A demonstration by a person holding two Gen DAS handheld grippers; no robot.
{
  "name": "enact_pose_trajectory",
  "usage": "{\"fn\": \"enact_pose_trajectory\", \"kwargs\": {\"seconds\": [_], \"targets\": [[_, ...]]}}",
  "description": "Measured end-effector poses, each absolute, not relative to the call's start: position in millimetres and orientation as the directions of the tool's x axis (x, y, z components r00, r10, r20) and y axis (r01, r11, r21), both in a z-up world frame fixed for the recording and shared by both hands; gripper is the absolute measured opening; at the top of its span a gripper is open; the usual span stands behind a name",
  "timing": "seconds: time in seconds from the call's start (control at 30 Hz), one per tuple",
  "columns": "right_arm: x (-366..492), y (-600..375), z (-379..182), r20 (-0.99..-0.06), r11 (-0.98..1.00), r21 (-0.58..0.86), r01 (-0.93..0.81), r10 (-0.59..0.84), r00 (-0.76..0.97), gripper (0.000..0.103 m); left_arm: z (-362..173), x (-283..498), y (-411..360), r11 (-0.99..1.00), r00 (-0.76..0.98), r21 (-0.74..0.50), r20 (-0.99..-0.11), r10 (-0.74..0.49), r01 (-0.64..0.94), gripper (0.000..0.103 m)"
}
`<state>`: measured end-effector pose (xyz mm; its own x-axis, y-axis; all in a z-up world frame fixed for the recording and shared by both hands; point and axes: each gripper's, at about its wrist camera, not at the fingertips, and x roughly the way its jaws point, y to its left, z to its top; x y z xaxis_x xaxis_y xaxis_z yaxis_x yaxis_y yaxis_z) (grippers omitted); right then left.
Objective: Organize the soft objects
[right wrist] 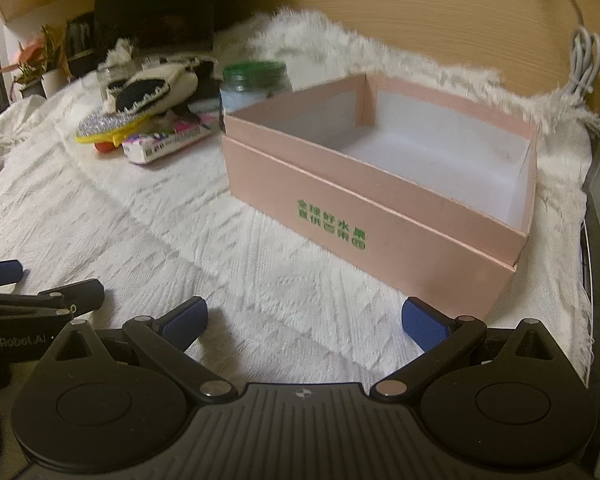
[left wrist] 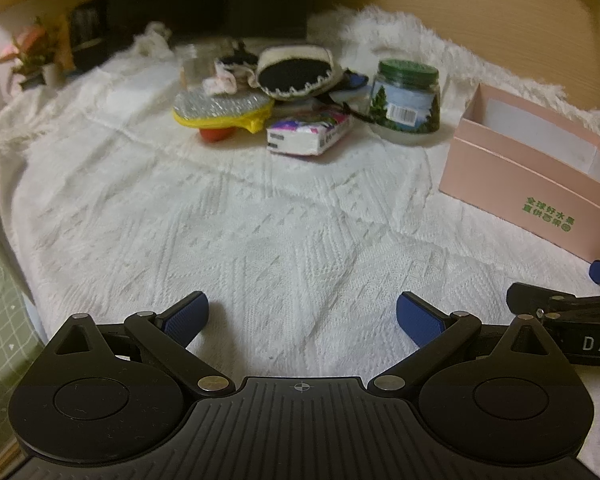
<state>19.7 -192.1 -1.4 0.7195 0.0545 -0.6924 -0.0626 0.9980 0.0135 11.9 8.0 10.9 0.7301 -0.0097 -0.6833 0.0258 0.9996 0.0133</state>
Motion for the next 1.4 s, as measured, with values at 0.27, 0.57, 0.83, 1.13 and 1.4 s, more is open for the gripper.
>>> {"fn": "enact_pose_trajectory", "kwargs": {"seconds": [0.27,0.57,0.83,1.13,1.4], "targets": [[26,-190,4,-0.777,0.999,0.004,-0.034,0.025,0.630,0.103,31,52,46,0.935,0.555,-0.209,-0.759,-0.341,0.288,0.102],[42,-172,14,-0.825,0.999,-0.002,0.047,-0.028,0.564,0.091,96,141,122,0.911,0.668,-0.190,-0.628,-0.399,0.366,0.102],[120,-86,100,-0.674,1.000,-0.009,0.022,-0.022,0.739,0.088,122,222,190,0.895,0.692,-0.226,-0.571,-0.442,0.386,0.102],[322,-47,84,-0.787,0.985,0.171,0.036,0.115,0.606,0.088,89,244,227,0.804,0.575,-0.232,-0.594,-0.563,0.548,0.102],[296,-34,114,-0.767,0.996,0.090,-0.007,0.073,0.637,0.030,85,255,231,0.686,0.475,-0.270,-0.552,-0.685,0.676,0.102]]}}
